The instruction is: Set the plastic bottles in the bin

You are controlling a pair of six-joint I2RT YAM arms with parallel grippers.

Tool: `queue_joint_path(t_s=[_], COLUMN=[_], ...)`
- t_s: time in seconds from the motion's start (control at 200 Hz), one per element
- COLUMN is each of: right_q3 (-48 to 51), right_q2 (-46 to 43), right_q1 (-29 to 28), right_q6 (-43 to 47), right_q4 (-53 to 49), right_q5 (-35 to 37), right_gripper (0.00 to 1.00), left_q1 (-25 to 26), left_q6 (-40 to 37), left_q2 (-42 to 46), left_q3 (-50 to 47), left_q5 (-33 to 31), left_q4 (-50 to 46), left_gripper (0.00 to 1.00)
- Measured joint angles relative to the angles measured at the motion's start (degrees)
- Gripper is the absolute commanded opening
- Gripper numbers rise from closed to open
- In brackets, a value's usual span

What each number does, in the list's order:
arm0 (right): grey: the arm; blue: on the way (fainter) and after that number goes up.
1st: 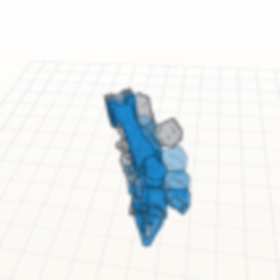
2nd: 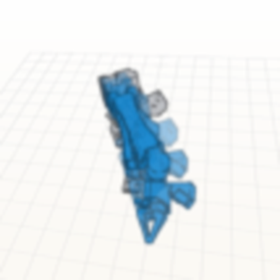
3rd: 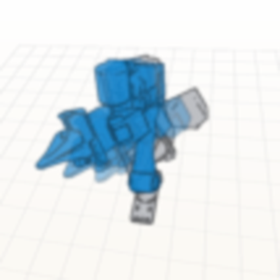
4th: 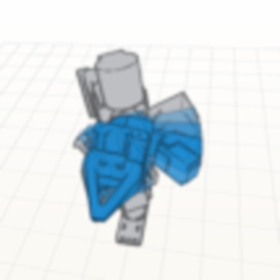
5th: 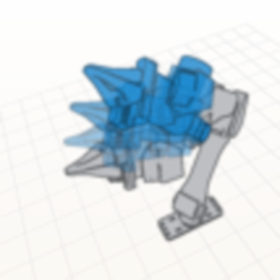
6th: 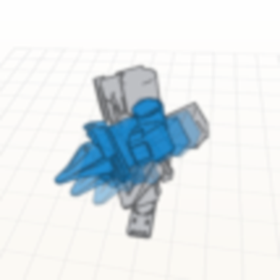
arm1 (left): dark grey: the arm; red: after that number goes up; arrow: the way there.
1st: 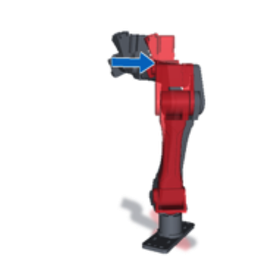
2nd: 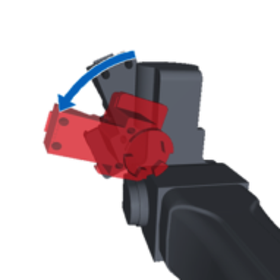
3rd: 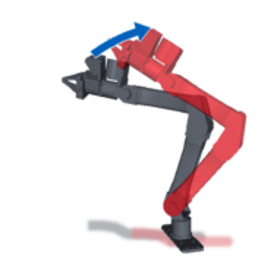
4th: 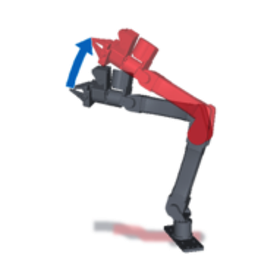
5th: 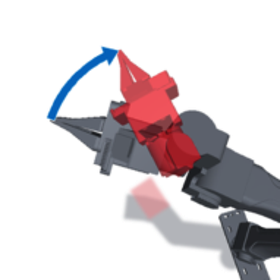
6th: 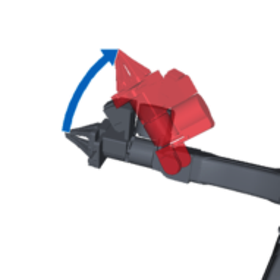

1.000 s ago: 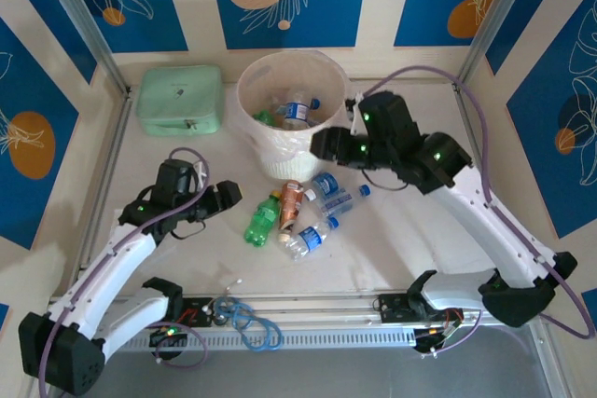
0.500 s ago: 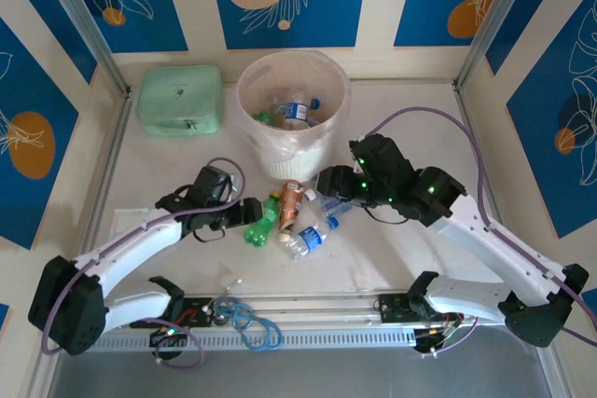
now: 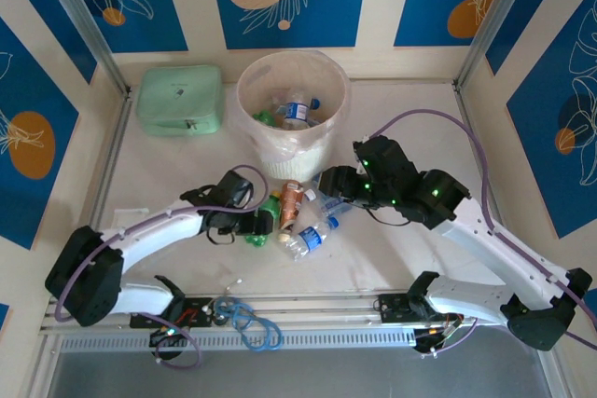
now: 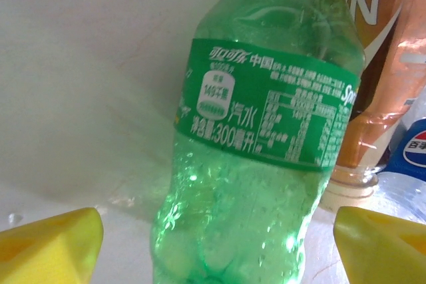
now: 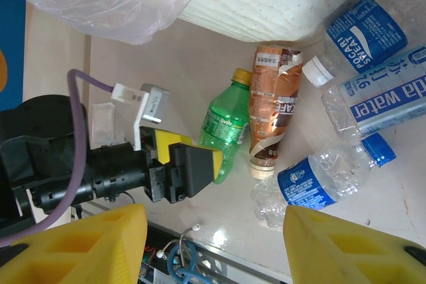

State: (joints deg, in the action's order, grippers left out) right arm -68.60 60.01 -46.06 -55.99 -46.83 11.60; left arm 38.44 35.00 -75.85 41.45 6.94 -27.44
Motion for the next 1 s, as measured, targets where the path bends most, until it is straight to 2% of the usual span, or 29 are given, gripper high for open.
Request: queue_joint_path(t_s=[0.33,0.59,0.89,1.0], right_q3=[0.00,0.00,0.90,1.38], right_q2=[0.26,0.24,0.02,-0.04], right_q1=[0.44,0.46,0.85,1.16], right_q6=[0.00,0.00,-0.02,-0.04], right_q4=[0.17,0.17,0.61,0.79], right_q5=[-0.02,-0.22,-0.24,-0.24], right_gripper=[0.59,0.63,0.61,0.61], left_q1=[0.76,0.81,0.85,0.85], left_q6=[-0.96,-1.07,-1.07,-1.05], left_q2=[-4.59,-4.90,-3.21,-1.42], left_q3=[0.72,0.72,0.72,0.72], left_q5=[-0.17,-0.17,-0.17,-0.17], left_q4=[0.02,0.00,-1.66,-2.36], left_gripper=[0.85,0.75,0.60,0.59])
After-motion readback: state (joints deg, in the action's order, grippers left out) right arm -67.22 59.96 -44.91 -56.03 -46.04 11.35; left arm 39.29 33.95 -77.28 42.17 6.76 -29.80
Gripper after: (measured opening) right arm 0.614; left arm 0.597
